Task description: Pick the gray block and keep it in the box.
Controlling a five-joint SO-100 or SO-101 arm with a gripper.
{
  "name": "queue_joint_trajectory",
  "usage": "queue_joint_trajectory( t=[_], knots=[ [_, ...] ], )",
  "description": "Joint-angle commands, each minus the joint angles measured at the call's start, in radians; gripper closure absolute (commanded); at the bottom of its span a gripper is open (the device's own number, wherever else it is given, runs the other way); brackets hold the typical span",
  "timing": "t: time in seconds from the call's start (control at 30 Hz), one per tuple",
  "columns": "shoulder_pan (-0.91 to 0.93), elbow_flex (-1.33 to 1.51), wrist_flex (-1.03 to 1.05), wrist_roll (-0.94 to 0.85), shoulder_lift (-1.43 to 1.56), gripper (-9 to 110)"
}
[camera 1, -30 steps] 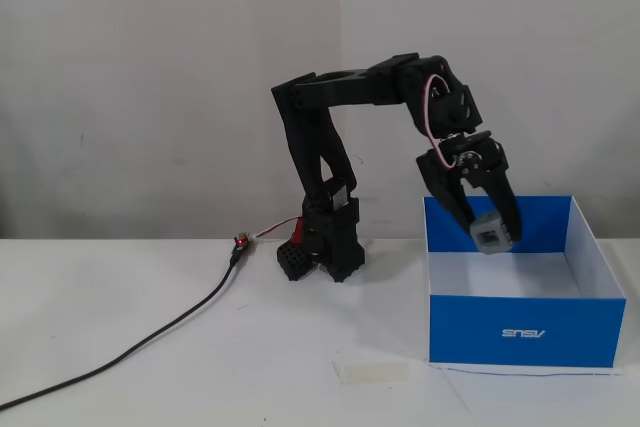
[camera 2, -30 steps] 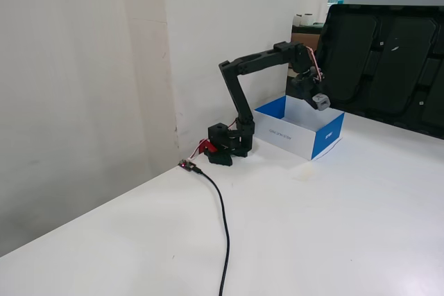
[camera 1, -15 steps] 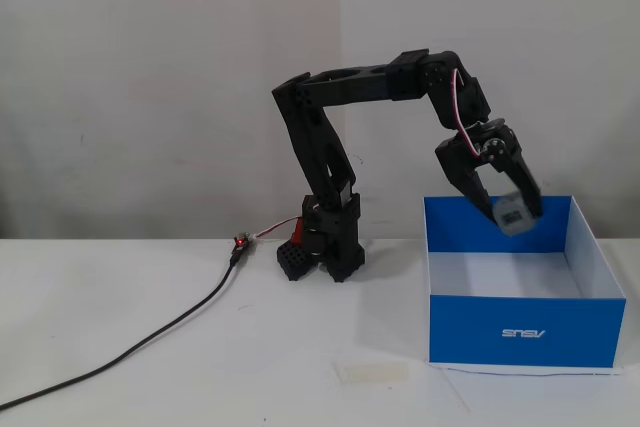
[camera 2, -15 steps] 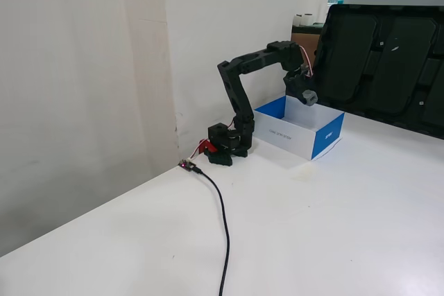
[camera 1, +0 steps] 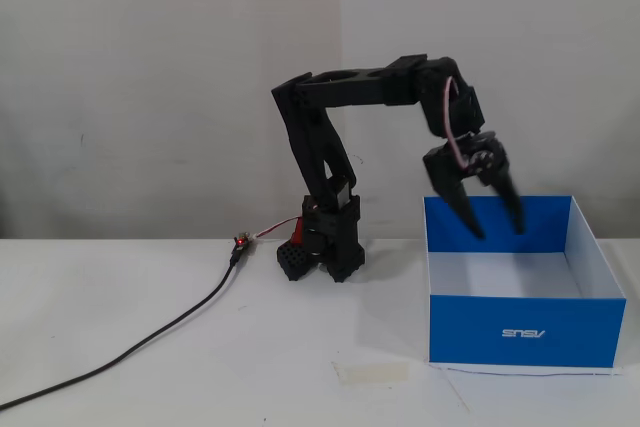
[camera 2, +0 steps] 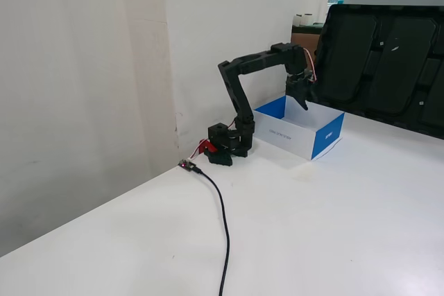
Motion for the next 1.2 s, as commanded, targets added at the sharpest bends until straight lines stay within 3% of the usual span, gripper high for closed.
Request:
queue_joint_trajectory(
  t=[0.0, 0.37, 0.63, 1.17],
  knots=[
    [0.164, -0.020, 0.011, -0.025, 0.097, 96],
    [0.561, -0.018, 0.002, -0.078, 0.172, 99],
    [0.851, 0.133, -0.130, -0.081, 0.262, 101],
    [1.097, 0.578, -0.483, -0.084, 0.285, 101]
  ],
)
